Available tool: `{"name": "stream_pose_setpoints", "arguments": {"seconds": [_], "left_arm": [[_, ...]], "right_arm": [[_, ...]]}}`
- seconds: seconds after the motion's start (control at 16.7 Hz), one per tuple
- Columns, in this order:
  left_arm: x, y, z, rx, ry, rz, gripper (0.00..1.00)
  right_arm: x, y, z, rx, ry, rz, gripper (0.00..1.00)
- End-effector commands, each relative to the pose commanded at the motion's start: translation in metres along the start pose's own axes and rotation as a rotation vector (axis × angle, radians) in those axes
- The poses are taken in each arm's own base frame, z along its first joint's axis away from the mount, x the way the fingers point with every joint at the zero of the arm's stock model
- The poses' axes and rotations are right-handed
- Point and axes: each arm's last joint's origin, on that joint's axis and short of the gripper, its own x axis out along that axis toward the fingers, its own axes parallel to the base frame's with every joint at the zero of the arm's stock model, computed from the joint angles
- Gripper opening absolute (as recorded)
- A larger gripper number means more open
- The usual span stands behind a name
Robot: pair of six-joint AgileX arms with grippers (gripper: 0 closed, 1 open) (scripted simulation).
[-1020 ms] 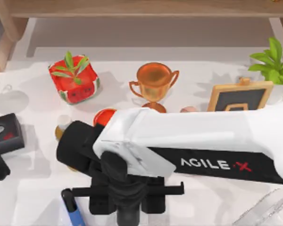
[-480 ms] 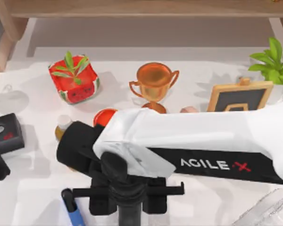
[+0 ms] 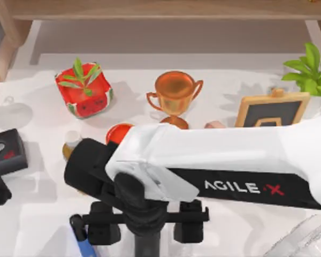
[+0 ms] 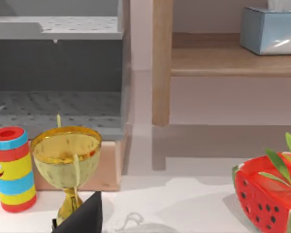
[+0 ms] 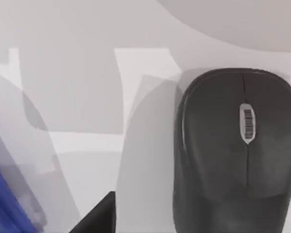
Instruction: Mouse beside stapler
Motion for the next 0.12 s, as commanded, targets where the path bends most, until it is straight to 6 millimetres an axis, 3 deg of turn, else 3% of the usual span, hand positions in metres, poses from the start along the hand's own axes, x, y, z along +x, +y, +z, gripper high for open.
{"name": "stream_pose_setpoints", "arguments": {"seconds": [0.12], "left_arm": [[0.0000, 0.0000, 0.0000, 0.000, 0.000, 0.000, 1.00]], "right_arm": [[0.0000, 0.0000, 0.0000, 0.000, 0.000, 0.000, 1.00]]}}
